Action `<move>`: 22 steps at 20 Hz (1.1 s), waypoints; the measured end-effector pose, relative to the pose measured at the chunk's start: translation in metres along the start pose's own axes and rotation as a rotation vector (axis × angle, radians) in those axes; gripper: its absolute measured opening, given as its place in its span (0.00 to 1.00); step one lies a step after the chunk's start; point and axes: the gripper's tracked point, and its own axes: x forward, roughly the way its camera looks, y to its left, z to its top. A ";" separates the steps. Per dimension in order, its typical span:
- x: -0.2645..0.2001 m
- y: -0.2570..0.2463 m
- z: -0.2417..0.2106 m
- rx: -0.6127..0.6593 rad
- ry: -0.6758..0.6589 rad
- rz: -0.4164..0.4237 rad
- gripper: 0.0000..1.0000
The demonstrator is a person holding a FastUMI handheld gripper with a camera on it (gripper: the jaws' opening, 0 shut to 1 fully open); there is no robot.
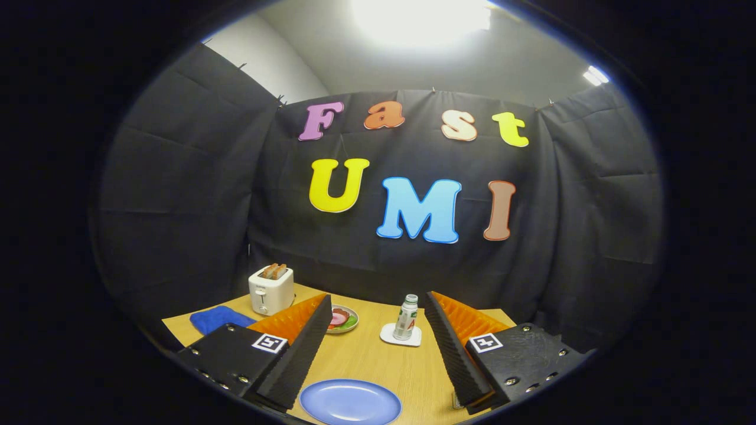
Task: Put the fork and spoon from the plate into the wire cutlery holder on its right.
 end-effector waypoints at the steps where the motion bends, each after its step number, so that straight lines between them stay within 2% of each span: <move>1: 0.001 0.008 0.002 -0.007 -0.009 0.021 0.96; 10: -0.010 0.074 0.019 0.042 -0.046 0.168 0.96; 22: 0.002 0.111 0.012 0.020 -0.002 0.235 0.96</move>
